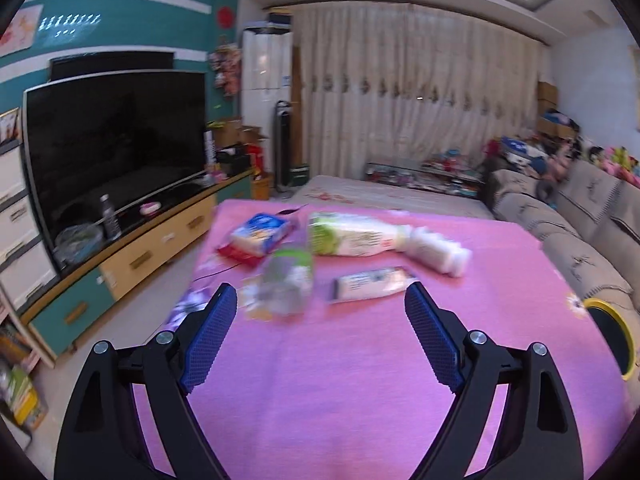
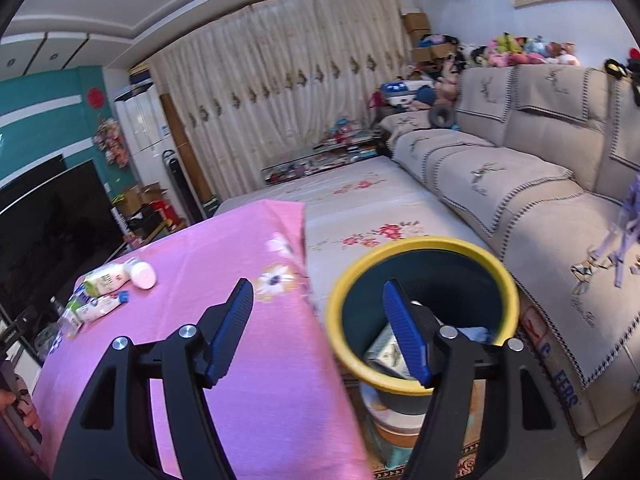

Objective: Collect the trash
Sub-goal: 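Grasp the white supplement bottle with the right gripper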

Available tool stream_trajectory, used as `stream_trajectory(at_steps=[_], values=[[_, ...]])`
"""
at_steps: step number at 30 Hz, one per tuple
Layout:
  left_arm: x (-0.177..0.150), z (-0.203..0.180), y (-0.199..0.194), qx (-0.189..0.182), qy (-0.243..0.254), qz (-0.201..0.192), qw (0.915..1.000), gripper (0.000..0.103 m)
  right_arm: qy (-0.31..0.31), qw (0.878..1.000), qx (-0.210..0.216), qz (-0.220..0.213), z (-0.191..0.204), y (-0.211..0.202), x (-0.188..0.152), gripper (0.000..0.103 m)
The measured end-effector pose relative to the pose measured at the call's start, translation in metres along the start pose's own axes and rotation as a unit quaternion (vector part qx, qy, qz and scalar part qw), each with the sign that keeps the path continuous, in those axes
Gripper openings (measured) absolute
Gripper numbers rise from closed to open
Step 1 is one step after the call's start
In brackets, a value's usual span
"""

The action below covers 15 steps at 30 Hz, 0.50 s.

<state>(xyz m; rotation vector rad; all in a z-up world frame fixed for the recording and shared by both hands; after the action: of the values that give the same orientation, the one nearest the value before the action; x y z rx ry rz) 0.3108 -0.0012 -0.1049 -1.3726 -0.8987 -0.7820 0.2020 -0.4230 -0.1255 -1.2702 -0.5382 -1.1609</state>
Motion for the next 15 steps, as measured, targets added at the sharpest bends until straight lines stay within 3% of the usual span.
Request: stream_trajectory(at_steps=[6,12,15], values=[[-0.019,0.047,0.022,0.017,-0.019,0.020,0.9995,0.085,-0.034,0.998,0.048,0.034,0.058,0.024,-0.002,0.068],[-0.027,0.025,0.022,-0.006,-0.021,0.043,0.9989,0.092,-0.072,0.980,0.147,0.110,0.135,0.072,-0.002,0.068],[-0.027,0.020,0.021,-0.013,-0.015,0.040,0.9990,0.092,-0.103,0.973,0.161,0.131,0.171,0.101,-0.003,0.068]])
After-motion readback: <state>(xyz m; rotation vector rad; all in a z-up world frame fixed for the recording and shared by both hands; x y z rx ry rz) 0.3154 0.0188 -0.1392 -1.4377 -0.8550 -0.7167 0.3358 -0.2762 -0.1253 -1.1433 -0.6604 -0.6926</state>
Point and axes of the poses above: each gripper's, at about its wrist camera, not at the fingertips, and y roughly the way its jaws point, z to its left, x to its top, the point moved 8 cm from there along y, roughly the way its jaws point, and after that the axes turned 3 degrees about x, right-handed, at the moved point
